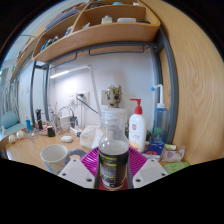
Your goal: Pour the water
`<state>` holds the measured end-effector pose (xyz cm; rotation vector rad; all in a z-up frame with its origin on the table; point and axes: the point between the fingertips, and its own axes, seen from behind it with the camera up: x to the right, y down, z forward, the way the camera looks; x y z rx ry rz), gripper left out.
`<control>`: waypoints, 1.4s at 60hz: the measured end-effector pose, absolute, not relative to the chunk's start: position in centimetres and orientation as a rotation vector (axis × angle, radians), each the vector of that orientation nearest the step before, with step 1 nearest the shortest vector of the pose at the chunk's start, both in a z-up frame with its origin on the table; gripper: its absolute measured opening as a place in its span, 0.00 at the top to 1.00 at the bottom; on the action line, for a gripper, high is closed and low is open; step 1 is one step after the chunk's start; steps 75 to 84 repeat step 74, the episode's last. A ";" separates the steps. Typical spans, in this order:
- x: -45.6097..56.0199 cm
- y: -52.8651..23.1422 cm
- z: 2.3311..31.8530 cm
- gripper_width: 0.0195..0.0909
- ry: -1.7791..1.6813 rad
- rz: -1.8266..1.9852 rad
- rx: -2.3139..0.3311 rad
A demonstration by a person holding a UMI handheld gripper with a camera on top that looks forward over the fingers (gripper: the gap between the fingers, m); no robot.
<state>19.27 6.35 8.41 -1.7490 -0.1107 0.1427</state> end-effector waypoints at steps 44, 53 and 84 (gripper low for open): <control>20.3 -8.8 8.0 0.15 0.149 -0.031 -1.867; 18.6 -10.9 9.9 0.14 0.129 0.010 -1.829; 17.7 -12.0 9.9 0.14 0.116 0.002 -1.839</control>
